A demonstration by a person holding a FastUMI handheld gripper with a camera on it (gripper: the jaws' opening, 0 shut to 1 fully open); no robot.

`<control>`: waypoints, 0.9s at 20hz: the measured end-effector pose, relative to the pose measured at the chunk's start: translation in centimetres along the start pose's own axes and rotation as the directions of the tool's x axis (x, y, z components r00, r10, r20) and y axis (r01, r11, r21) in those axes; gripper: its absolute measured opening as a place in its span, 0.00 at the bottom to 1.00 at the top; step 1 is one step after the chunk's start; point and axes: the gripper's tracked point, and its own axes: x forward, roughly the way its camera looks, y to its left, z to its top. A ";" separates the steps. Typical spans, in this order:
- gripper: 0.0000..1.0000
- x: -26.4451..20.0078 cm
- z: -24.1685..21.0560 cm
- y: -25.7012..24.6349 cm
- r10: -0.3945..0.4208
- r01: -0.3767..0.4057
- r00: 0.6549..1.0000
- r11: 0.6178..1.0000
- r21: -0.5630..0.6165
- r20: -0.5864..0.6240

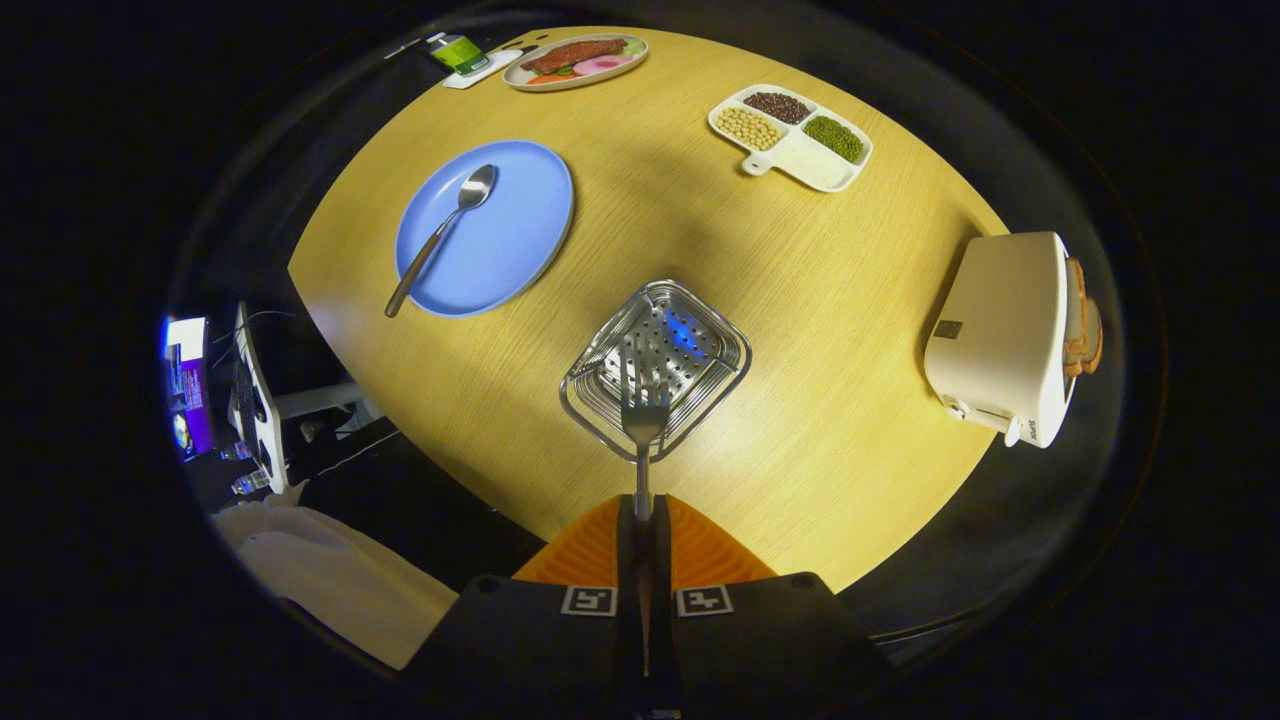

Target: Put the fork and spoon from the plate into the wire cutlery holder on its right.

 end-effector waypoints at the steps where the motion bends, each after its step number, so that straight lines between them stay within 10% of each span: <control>1: 0.07 0.5 0.0 -0.2 0.004 -0.003 1.000 1.000 0.004 -0.027; 12: 0.20 1.5 3.6 -1.0 0.032 -0.029 0.997 0.999 0.043 -0.076; 15: 0.45 0.0 5.0 -0.1 0.062 -0.063 0.998 0.996 0.060 0.020; 17: 0.87 -1.4 5.7 0.8 0.079 -0.084 0.993 0.995 0.059 0.090; 18: 0.93 -2.2 6.2 1.3 0.085 -0.094 0.987 0.994 0.058 0.134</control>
